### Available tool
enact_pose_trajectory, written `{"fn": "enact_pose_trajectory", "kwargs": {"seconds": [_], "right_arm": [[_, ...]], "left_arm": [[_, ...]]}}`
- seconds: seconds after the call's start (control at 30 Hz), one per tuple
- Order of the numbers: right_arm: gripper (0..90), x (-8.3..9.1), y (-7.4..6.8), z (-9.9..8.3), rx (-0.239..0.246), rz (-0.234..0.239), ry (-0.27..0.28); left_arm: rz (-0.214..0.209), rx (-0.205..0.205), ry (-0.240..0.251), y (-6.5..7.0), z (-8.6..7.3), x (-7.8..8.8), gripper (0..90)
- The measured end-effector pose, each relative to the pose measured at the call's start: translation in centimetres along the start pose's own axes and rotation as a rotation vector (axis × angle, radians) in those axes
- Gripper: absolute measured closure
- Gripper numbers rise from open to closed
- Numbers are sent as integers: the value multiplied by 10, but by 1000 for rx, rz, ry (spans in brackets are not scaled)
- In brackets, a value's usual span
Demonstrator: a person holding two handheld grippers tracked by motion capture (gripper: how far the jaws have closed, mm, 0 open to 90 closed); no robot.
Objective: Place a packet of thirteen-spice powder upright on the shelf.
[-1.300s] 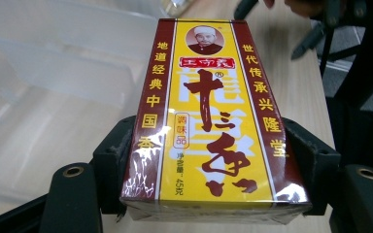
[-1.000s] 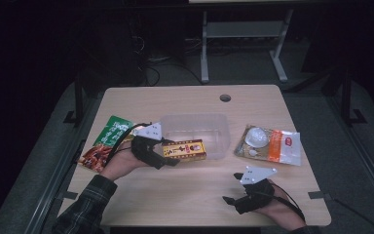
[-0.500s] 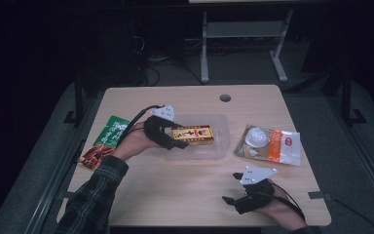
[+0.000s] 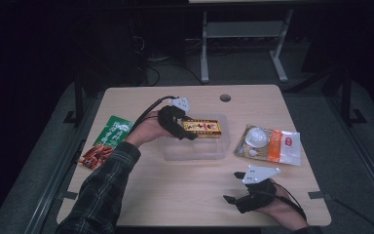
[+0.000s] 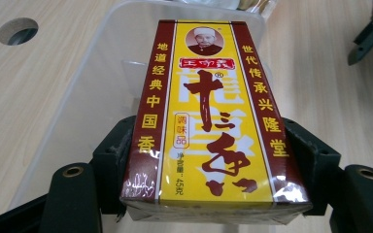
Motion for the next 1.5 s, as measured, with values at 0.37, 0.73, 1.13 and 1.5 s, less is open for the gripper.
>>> {"fn": "enact_pose_trajectory", "kwargs": {"seconds": [0.37,0.73,1.13,1.5], "right_arm": [[155,0,0,0,1,1,3],[155,0,-1,0,-3,3,2],[155,0,-1,0,-3,7,-1],[155,-1,-2,0,2,11,0]], "left_arm": [[-12,-12,-55,-6,4,-20,314],[-22,-13,-47,-6,9,-26,312],[-10,6,9,-7,17,-26,310],[-4,11,56,-9,26,-26,309]]}}
Point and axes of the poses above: each handheld gripper's, and its own axes: x roughly backward along the jaws, z roughly out of its top, y roughly to its right, the point moved 2 cm from there along -x, roughly forward along the jaws, and after that the axes turned 12 degrees about y, right-handed, at the moved point
